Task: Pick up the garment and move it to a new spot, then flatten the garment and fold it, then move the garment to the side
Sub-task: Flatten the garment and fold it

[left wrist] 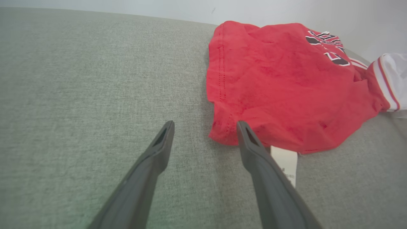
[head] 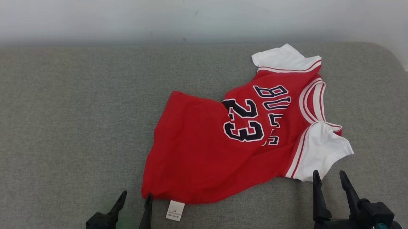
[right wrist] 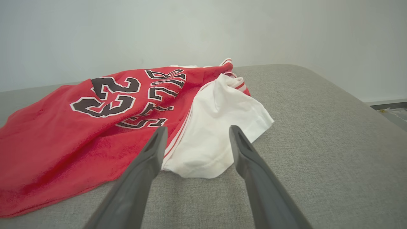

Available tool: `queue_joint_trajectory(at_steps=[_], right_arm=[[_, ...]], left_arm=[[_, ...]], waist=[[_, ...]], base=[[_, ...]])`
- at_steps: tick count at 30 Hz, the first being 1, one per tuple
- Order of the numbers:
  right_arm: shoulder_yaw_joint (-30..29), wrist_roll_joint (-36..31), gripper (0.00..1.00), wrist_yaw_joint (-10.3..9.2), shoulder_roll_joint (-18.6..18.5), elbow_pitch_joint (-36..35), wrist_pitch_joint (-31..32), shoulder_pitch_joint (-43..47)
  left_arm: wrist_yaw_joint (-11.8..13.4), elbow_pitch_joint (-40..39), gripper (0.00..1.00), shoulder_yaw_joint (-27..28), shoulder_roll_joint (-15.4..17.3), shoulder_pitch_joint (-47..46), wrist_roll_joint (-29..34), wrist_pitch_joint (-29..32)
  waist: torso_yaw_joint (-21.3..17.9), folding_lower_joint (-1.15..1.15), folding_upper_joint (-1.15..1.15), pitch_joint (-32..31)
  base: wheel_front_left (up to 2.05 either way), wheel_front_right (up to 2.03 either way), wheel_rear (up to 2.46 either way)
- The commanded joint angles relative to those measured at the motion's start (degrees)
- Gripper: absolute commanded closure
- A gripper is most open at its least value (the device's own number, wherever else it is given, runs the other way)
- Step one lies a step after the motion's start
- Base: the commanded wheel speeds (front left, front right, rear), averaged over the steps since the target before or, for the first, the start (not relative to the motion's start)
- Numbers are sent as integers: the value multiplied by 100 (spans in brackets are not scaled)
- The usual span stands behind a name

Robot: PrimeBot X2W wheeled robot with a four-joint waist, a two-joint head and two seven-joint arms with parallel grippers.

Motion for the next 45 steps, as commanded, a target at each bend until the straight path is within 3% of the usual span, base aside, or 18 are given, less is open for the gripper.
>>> queue_joint_trajectory(at_steps=[1,19,23,29,36,45], right_arm=[[-9,27,0,-15,-21,-33,-1,-77],[-82,52,0,-15,-56,-86,-1,-225],[-114,47,0,-15,-33,-68,-1,-216],[-141,54,0,-15,4,-28,-1,-218],[-111,67,0,-15,2,21,-1,-206],[-51,86,0,-15,-26,55,-1,-190]], left_arm=[[54,44,0,19,12,-109,4,-19],[203,351,0,-89,11,-366,76,-18],[223,314,21,-159,11,-329,22,-18],[187,241,31,-144,12,-137,65,-18],[165,95,38,-74,13,17,-9,-18],[143,-1,33,-80,13,-43,-53,-19]], waist=[[-178,-1,-1,194],[-411,-1,-1,382],[-392,-1,-1,387],[-309,-1,-1,345],[-222,-1,-1,274],[-203,-1,-1,215]], base=[[0,0,0],[0,0,0],[0,0,0],[0,0,0],[0,0,0],[0,0,0]])
